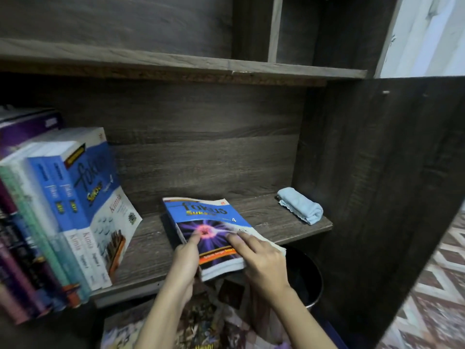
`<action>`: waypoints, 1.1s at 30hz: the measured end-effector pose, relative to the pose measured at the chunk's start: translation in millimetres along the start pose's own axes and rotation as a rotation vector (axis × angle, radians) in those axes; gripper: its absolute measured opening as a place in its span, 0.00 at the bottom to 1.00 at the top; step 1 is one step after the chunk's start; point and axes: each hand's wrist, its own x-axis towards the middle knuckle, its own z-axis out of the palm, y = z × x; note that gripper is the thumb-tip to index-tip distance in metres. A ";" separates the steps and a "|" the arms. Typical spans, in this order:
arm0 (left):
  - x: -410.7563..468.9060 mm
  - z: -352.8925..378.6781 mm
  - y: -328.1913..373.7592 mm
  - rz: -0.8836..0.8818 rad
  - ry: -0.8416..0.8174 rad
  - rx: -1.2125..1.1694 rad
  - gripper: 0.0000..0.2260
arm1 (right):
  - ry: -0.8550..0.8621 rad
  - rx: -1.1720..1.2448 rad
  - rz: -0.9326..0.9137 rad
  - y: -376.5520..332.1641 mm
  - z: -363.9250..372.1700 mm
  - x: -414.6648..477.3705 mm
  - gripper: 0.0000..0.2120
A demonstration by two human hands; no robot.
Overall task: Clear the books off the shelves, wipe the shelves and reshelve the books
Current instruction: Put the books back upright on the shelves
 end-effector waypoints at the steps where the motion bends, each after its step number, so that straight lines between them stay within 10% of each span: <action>1: -4.0 0.9 6.5 0.030 -0.015 -0.031 0.15 | 0.028 0.003 0.005 -1.6 -4.8 6.6 0.22; 7: -24.8 -10.0 33.2 0.073 -0.189 -0.069 0.29 | 0.196 0.313 0.356 -14.2 -16.3 32.2 0.31; 13: -17.9 -20.1 1.0 -0.089 -0.085 0.115 0.20 | 0.238 0.688 1.055 -33.4 -31.4 40.4 0.11; 21: -16.7 -14.3 -14.9 -0.209 -0.219 0.017 0.13 | 0.454 1.122 1.699 -48.8 3.4 35.6 0.11; 33: -6.2 -22.9 -24.9 -0.055 -0.054 0.236 0.11 | 0.409 1.258 2.073 -75.7 34.6 12.9 0.14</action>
